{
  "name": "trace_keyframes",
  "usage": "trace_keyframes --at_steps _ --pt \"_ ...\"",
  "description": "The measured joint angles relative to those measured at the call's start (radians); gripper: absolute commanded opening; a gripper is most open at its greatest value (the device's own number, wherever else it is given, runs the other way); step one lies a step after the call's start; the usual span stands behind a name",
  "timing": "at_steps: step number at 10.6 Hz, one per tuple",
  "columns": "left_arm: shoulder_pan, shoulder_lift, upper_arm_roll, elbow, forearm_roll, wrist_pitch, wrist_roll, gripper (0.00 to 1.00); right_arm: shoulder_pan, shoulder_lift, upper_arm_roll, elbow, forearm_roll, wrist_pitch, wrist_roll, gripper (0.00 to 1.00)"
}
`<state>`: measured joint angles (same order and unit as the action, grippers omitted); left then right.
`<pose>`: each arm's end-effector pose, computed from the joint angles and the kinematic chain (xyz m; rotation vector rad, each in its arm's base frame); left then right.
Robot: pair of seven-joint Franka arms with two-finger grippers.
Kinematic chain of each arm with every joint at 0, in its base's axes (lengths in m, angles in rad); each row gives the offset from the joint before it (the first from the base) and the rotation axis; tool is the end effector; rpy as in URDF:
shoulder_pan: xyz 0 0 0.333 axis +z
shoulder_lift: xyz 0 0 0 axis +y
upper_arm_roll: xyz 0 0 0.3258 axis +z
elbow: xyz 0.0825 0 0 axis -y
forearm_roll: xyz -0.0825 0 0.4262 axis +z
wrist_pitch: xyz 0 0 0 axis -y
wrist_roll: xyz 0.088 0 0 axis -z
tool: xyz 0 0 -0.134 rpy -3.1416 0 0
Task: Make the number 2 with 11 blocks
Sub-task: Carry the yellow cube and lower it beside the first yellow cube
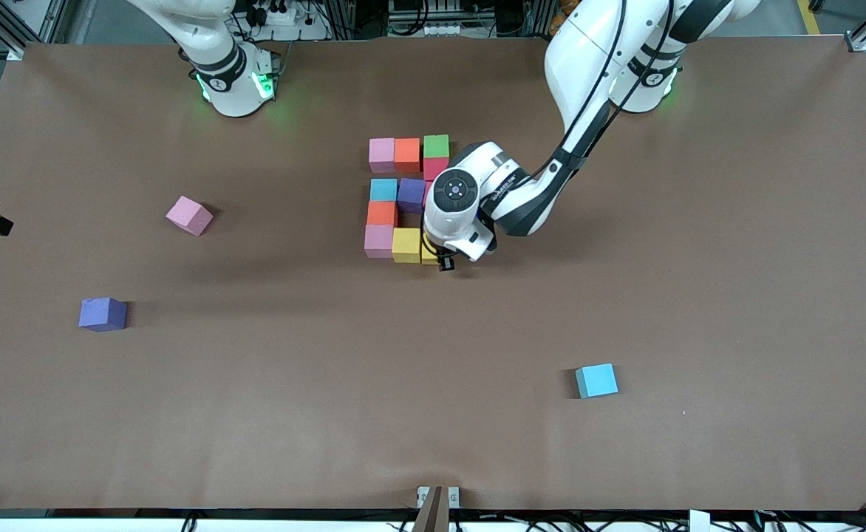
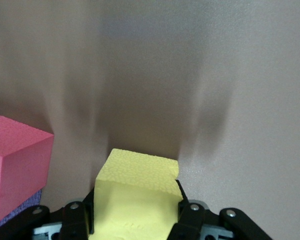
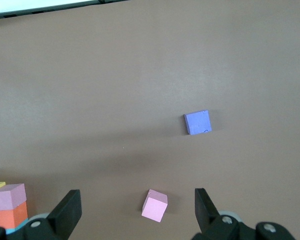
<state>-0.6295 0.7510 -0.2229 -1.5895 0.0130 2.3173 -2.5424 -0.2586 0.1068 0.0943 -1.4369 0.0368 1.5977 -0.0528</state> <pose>0.4949 -0.5418 0.1527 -2.0067 -2.3762 0.2185 0.6273 -0.1023 0.6135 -3.0947 0.1739 -0.0918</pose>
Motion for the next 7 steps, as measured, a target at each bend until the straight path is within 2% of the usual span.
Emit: trace_keyframes --at_steps 2,3,5,7 --pt "0.000 0.001 0.000 0.000 0.000 0.000 0.000 0.00 0.010 0.000 -0.009 0.000 0.000 0.000 0.000 1.00" --pt "0.000 0.001 0.000 0.000 0.000 0.000 0.000 0.00 0.039 0.000 -0.040 0.000 0.000 0.000 0.000 1.00" --pt "0.000 0.002 0.000 0.000 0.000 0.000 0.000 0.00 0.107 0.001 -0.114 0.000 0.001 0.000 0.000 1.00" --pt "0.000 0.002 0.000 0.000 0.000 0.000 0.000 0.00 0.205 0.001 -0.219 0.000 0.001 0.000 0.000 1.00"
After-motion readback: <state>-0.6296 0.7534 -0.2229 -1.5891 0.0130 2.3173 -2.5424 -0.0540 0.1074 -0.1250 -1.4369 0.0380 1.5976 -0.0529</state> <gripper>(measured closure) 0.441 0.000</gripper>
